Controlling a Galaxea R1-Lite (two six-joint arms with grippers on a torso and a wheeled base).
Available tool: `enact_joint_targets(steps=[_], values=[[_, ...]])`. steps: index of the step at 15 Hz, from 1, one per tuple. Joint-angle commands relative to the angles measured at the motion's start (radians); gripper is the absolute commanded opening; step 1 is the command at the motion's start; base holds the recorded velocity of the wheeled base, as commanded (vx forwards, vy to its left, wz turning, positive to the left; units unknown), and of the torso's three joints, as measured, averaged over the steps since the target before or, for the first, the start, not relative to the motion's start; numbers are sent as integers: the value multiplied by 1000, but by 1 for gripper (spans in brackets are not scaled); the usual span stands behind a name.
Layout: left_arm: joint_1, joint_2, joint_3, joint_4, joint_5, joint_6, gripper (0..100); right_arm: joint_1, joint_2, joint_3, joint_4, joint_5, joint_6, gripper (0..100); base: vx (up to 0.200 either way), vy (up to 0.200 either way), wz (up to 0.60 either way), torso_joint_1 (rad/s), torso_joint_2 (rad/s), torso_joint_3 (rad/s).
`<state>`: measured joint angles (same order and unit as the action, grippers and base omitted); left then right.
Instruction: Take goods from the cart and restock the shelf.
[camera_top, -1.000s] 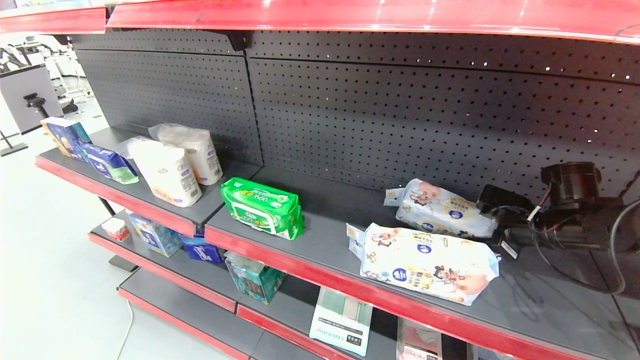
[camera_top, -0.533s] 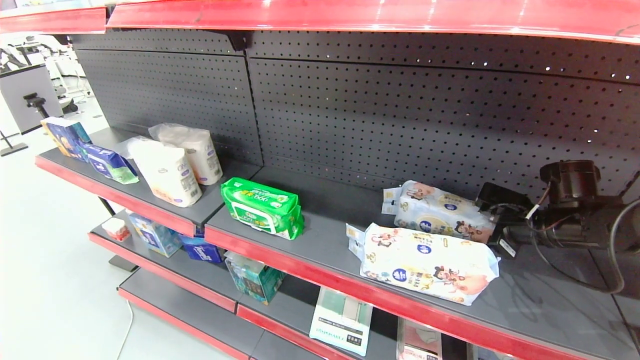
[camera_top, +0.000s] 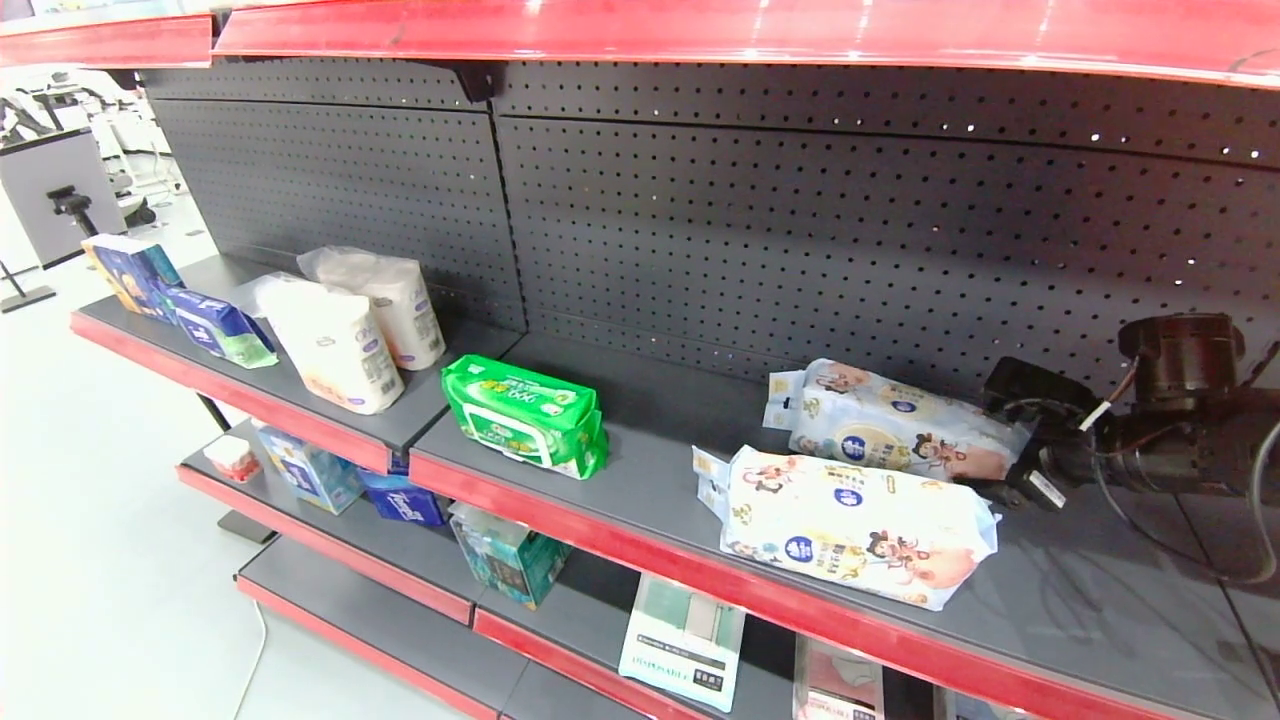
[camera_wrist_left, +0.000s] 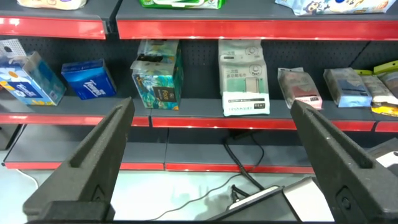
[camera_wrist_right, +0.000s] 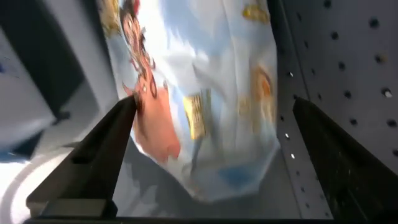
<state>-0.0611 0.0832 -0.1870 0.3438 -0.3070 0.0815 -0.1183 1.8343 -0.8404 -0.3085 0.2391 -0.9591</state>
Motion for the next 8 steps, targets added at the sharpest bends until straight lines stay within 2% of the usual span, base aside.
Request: enact_joint_targets(steps=[1, 8], values=[[0, 3, 0, 0, 0, 0, 100, -14, -6, 0, -1, -8, 0, 100, 0, 0, 0, 0, 0, 0], [0, 1, 0, 0, -6, 0, 100, -34, -43, 40, -1, -34, 33, 100, 0, 0, 0, 0, 0, 0]])
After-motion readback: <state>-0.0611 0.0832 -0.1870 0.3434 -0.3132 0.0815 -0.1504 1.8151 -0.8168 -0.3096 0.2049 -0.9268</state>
